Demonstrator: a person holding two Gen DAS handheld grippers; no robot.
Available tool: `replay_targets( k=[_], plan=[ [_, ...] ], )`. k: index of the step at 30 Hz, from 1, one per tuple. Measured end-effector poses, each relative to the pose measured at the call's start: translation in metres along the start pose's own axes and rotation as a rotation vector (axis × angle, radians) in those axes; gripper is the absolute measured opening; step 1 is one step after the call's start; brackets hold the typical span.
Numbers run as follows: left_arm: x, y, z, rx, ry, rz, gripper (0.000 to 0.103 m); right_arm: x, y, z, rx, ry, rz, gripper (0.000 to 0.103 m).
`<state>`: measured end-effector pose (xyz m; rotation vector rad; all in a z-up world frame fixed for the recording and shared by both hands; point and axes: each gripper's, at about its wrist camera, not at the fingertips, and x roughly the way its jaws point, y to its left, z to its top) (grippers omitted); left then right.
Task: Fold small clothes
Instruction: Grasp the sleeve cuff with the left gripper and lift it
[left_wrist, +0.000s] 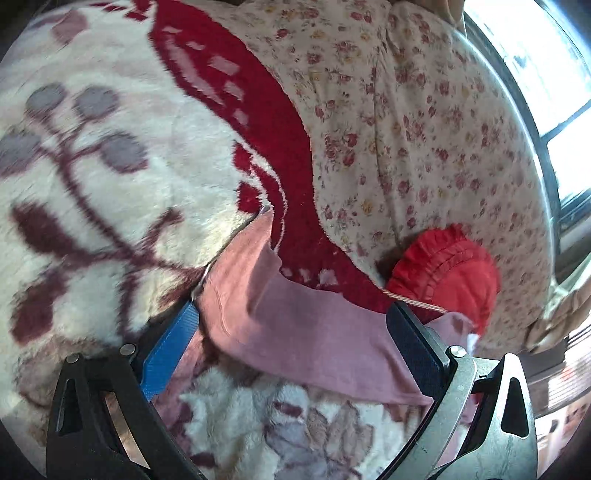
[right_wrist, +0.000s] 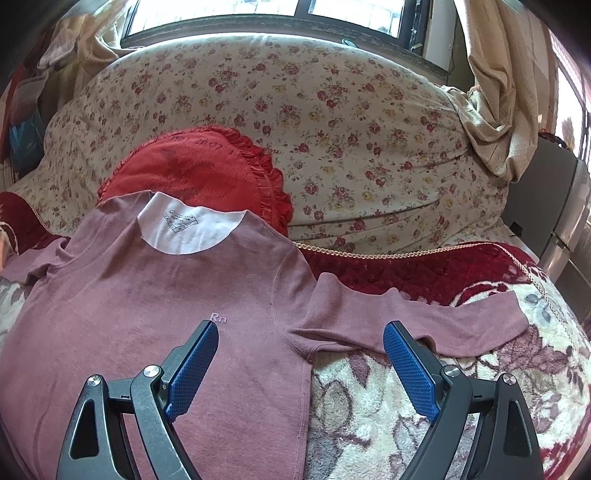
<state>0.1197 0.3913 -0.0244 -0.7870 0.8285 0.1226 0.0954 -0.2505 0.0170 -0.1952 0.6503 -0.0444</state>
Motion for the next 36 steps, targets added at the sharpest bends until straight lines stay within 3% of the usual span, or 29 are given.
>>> replay_targets(
  k=[6, 9, 10, 12, 13, 14, 17, 20, 23, 29, 34, 36],
  plan=[
    [0.018, -0.020, -0.010, 0.087, -0.033, 0.127, 0.101, 0.000, 0.003, 0.000, -0.017, -0.004, -0.004, 0.090],
    [0.025, -0.024, -0.015, 0.133, -0.068, 0.224, 0.083, 0.000, 0.004, 0.000, -0.017, -0.003, -0.001, 0.090],
    [0.025, -0.024, -0.017, 0.144, -0.078, 0.250, 0.073, 0.000, 0.004, 0.000, -0.018, -0.003, -0.002, 0.090],
    [0.027, -0.023, -0.018, 0.161, -0.089, 0.295, 0.047, 0.000, 0.004, 0.000, -0.017, -0.003, -0.001, 0.090],
    [0.029, -0.020, -0.018, 0.163, -0.084, 0.325, 0.022, 0.000, 0.004, 0.000, -0.018, -0.002, -0.001, 0.090],
    [0.031, -0.014, -0.018, 0.149, -0.081, 0.366, 0.005, 0.001, 0.004, 0.000, -0.019, -0.001, -0.001, 0.090],
    [0.028, -0.008, -0.019, 0.150, -0.106, 0.387, 0.002, 0.001, 0.005, 0.000, -0.021, 0.000, -0.001, 0.090],
    [0.017, -0.026, -0.027, 0.207, -0.157, 0.404, 0.002, 0.002, 0.005, 0.000, -0.019, -0.003, -0.003, 0.090],
    [-0.005, -0.058, -0.031, 0.234, -0.221, 0.309, 0.002, 0.002, 0.004, 0.000, -0.014, -0.004, -0.002, 0.090],
    [-0.039, -0.166, -0.049, 0.342, -0.264, -0.065, 0.002, -0.003, -0.002, 0.000, -0.004, -0.010, -0.009, 0.090],
    [-0.038, -0.274, -0.083, 0.481, -0.209, -0.369, 0.002, -0.007, -0.012, -0.003, 0.015, -0.006, -0.026, 0.090],
    [-0.026, -0.303, -0.096, 0.515, -0.172, -0.430, 0.002, -0.009, -0.018, -0.004, 0.023, -0.006, -0.033, 0.090]
  ],
)
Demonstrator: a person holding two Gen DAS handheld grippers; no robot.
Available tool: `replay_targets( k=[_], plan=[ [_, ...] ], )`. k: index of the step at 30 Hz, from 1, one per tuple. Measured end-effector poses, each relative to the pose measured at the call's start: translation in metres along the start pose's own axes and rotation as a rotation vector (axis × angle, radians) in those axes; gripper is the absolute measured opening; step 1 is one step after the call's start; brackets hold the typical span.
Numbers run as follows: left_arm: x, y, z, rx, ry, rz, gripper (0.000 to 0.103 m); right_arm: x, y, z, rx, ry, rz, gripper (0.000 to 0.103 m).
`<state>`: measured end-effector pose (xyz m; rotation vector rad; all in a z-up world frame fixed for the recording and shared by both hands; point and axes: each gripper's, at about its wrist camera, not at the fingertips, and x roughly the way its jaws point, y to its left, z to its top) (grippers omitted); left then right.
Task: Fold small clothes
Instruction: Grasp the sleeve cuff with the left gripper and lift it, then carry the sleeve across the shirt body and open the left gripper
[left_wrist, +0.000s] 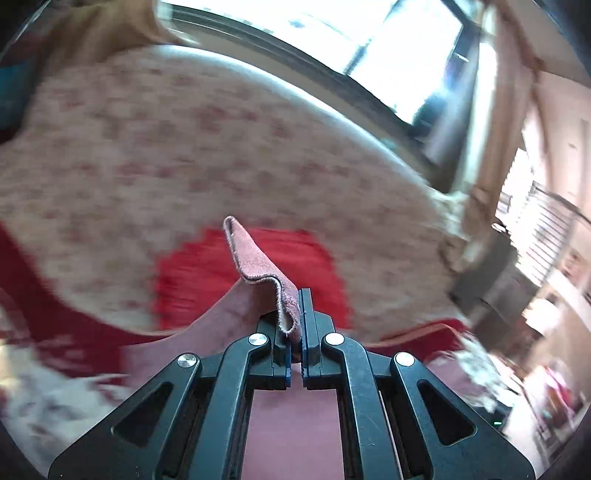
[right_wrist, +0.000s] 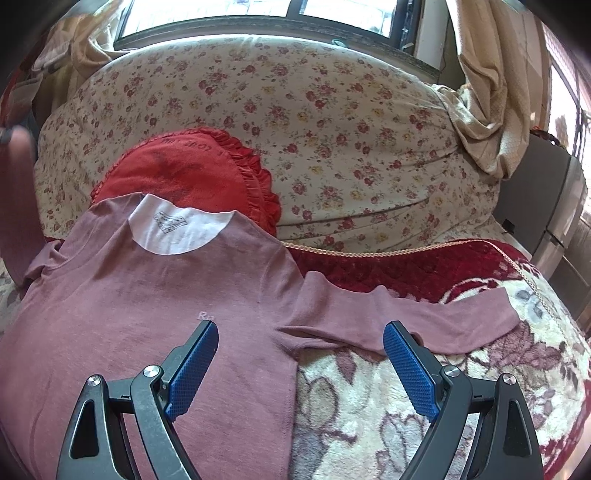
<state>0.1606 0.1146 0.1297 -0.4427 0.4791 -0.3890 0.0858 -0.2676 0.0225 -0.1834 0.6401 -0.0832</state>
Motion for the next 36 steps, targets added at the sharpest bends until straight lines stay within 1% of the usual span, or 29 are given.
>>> replay_targets(
  k=[1, 4, 7, 11, 13, 16, 21, 24, 27, 29, 32, 33, 34, 35, 36],
  plan=[
    [0.017, -0.015, -0.005, 0.010, 0.013, -0.033, 0.002, -0.001, -0.004, -0.001, 0.005, 0.001, -0.004, 0.090],
    [0.059, -0.038, -0.025, -0.006, 0.061, -0.091, 0.002, -0.004, -0.014, -0.004, 0.024, 0.004, -0.012, 0.090],
    [0.117, -0.066, -0.060, -0.014, 0.129, -0.102, 0.002, -0.005, -0.024, -0.005, 0.053, 0.005, -0.014, 0.090],
    [0.166, -0.091, -0.106, -0.018, 0.214, -0.086, 0.002, -0.005, -0.033, -0.006, 0.076, 0.013, -0.020, 0.090],
    [0.174, -0.102, -0.128, -0.011, 0.239, -0.076, 0.002, -0.005, -0.037, -0.007, 0.085, 0.017, -0.024, 0.090],
    [0.192, -0.111, -0.151, -0.001, 0.282, -0.080, 0.002, -0.006, -0.045, -0.010, 0.097, 0.017, -0.030, 0.090],
    [0.213, -0.123, -0.172, 0.013, 0.323, -0.106, 0.002, -0.005, -0.064, -0.014, 0.144, 0.032, -0.046, 0.090],
    [0.227, -0.131, -0.184, 0.018, 0.358, -0.127, 0.002, 0.001, -0.077, -0.016, 0.206, 0.063, -0.036, 0.090],
    [0.240, -0.143, -0.196, 0.041, 0.402, -0.147, 0.002, 0.006, -0.085, -0.019, 0.243, 0.093, -0.045, 0.090],
    [0.246, -0.146, -0.203, 0.043, 0.424, -0.147, 0.002, 0.008, -0.088, -0.021, 0.253, 0.107, -0.053, 0.090],
    [0.252, -0.144, -0.209, 0.030, 0.472, -0.164, 0.003, 0.008, -0.091, -0.022, 0.254, 0.104, -0.062, 0.090],
    [0.253, -0.144, -0.210, 0.034, 0.484, -0.153, 0.004, 0.008, -0.091, -0.022, 0.255, 0.103, -0.064, 0.090],
    [0.253, -0.144, -0.210, 0.032, 0.495, -0.142, 0.012, 0.009, -0.091, -0.022, 0.257, 0.102, -0.066, 0.090],
    [0.252, -0.142, -0.209, 0.016, 0.508, -0.150, 0.027, 0.009, -0.092, -0.021, 0.258, 0.103, -0.067, 0.090],
    [0.249, -0.141, -0.208, 0.006, 0.511, -0.159, 0.035, 0.010, -0.092, -0.021, 0.260, 0.105, -0.067, 0.090]
  ],
)
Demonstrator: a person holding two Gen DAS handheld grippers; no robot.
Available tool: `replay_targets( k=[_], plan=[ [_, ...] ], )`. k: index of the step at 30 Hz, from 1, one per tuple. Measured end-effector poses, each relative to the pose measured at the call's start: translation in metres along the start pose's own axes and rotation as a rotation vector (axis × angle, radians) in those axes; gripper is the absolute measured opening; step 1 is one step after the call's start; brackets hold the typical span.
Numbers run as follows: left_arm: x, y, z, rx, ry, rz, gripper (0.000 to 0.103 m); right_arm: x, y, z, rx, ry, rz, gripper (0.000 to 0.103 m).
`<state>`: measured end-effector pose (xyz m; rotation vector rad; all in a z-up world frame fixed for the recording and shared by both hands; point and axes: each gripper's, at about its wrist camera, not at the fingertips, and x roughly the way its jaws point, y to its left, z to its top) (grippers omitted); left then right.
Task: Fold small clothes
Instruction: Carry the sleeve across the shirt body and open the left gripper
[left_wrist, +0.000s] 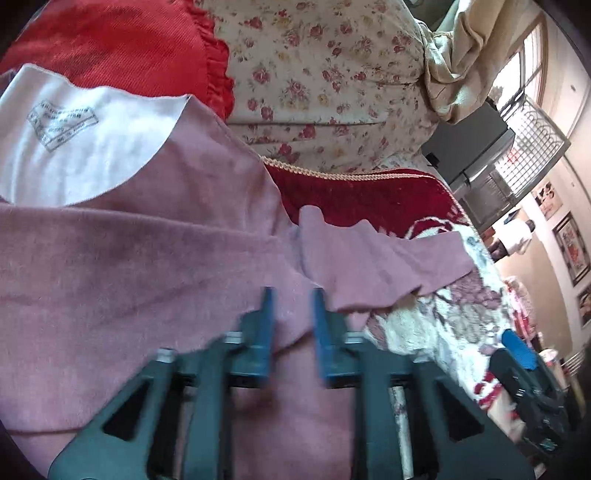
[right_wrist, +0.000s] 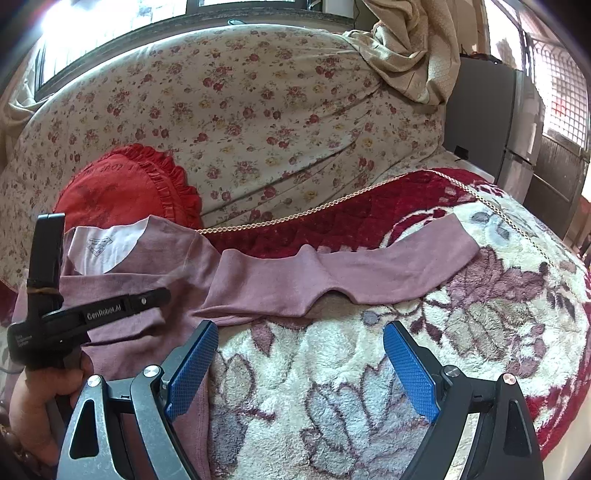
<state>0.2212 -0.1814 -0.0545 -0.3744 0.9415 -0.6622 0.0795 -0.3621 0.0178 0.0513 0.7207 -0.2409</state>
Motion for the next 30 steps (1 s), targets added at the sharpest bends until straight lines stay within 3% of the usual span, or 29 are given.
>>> replay_targets(
  k=[1, 3, 7, 12, 14, 16, 18, 20, 22, 24, 28, 30],
  plan=[
    [-0.004, -0.001, -0.001, 0.000, -0.003, -0.006, 0.040, 0.001, 0.000, 0.000, 0.002, 0.003, -0.001, 0.090],
    [-0.026, -0.003, -0.001, 0.019, -0.024, -0.026, 0.040, 0.002, -0.001, 0.001, 0.008, 0.005, -0.006, 0.090],
    [-0.078, 0.015, 0.000, 0.017, -0.055, 0.033, 0.040, 0.001, -0.009, 0.002, 0.039, 0.002, -0.025, 0.090],
    [-0.153, 0.075, 0.000, 0.020, -0.119, 0.247, 0.040, -0.006, -0.040, 0.002, 0.132, -0.009, -0.055, 0.090],
    [-0.177, 0.105, -0.002, -0.006, -0.152, 0.367, 0.040, -0.011, -0.061, 0.002, 0.181, -0.028, -0.076, 0.090],
    [-0.188, 0.134, -0.007, -0.074, -0.175, 0.413, 0.040, -0.014, -0.083, 0.002, 0.223, -0.048, -0.087, 0.090],
    [-0.189, 0.158, -0.013, -0.138, -0.183, 0.412, 0.040, -0.013, -0.110, 0.003, 0.270, -0.074, -0.073, 0.090],
    [-0.188, 0.175, -0.016, -0.245, -0.184, 0.348, 0.040, -0.002, -0.132, 0.004, 0.286, -0.066, -0.060, 0.090],
    [-0.188, 0.169, -0.013, -0.218, -0.180, 0.349, 0.040, 0.014, -0.152, 0.005, 0.316, -0.052, -0.044, 0.089],
    [-0.186, 0.163, -0.013, -0.176, -0.171, 0.352, 0.040, 0.030, -0.175, 0.005, 0.366, -0.052, -0.029, 0.078],
    [-0.181, 0.162, -0.015, -0.210, -0.163, 0.298, 0.040, 0.055, -0.206, 0.011, 0.450, -0.088, 0.020, 0.074],
    [-0.181, 0.163, -0.014, -0.213, -0.167, 0.289, 0.040, 0.066, -0.211, 0.017, 0.437, -0.106, 0.024, 0.066]
  ],
)
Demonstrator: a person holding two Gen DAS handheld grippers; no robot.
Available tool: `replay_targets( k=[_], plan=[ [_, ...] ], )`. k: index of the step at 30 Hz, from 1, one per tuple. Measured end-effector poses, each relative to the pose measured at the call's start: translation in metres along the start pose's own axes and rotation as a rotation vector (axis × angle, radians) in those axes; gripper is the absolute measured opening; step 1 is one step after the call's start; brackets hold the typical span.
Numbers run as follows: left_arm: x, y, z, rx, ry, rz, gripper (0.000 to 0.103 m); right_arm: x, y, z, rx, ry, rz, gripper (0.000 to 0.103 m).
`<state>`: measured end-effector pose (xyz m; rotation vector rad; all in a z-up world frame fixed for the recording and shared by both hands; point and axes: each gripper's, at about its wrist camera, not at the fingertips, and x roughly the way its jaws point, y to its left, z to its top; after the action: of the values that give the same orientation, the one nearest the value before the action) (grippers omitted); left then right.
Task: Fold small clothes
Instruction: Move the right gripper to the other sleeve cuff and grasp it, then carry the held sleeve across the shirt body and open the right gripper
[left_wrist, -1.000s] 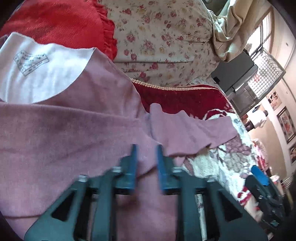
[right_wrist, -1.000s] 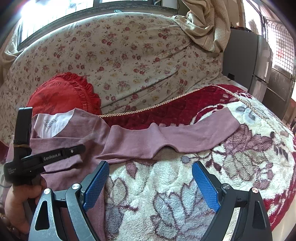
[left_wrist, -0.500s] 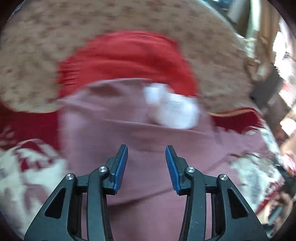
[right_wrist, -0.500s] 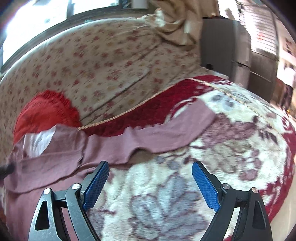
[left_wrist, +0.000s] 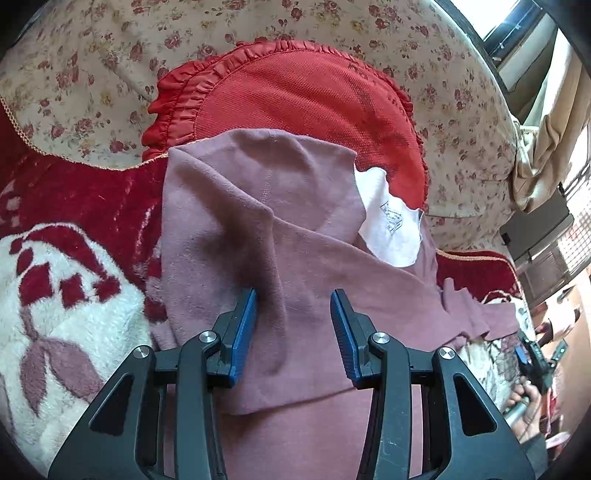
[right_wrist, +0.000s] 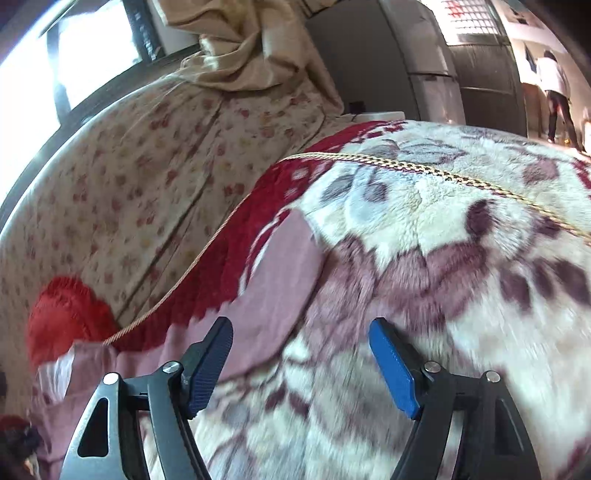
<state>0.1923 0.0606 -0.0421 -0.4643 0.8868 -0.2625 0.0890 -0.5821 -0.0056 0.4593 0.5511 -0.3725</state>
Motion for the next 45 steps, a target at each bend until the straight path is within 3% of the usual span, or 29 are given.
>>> replay_targets(
  k=[5, 8, 15, 20, 22, 26, 30, 33, 40, 45],
  plan=[
    [0.000, -0.007, 0.002, -0.004, -0.006, -0.012, 0.040, 0.026, 0.013, 0.015, -0.093, -0.048, -0.059, 0.063],
    [0.002, -0.008, 0.003, -0.009, -0.003, -0.018, 0.040, 0.032, 0.011, 0.020, -0.071, -0.068, -0.027, 0.062],
    [0.003, -0.006, 0.004, -0.022, -0.003, -0.027, 0.040, 0.036, -0.001, 0.025, -0.030, -0.059, 0.002, 0.027],
    [0.000, -0.006, 0.004, -0.019, -0.014, -0.027, 0.040, 0.033, -0.005, 0.025, -0.015, -0.051, -0.015, 0.016],
    [-0.003, -0.007, 0.005, -0.017, -0.026, -0.026, 0.040, 0.033, -0.006, 0.026, -0.007, -0.045, -0.015, 0.005],
    [-0.009, -0.006, 0.008, -0.024, -0.059, -0.026, 0.040, 0.022, 0.009, 0.028, 0.014, -0.053, 0.014, 0.003],
    [-0.017, -0.001, 0.011, -0.040, -0.093, -0.029, 0.040, 0.008, 0.062, 0.025, 0.030, -0.049, 0.155, 0.003],
    [-0.023, 0.003, 0.014, -0.058, -0.116, -0.024, 0.040, -0.002, 0.119, 0.017, 0.014, -0.027, 0.316, 0.003],
    [-0.027, 0.009, 0.017, -0.082, -0.119, -0.057, 0.040, -0.016, 0.257, -0.034, -0.026, 0.078, 0.669, 0.003],
    [-0.026, 0.002, 0.016, -0.068, -0.106, -0.126, 0.040, -0.015, 0.334, -0.082, -0.120, 0.154, 0.753, 0.003]
  ],
)
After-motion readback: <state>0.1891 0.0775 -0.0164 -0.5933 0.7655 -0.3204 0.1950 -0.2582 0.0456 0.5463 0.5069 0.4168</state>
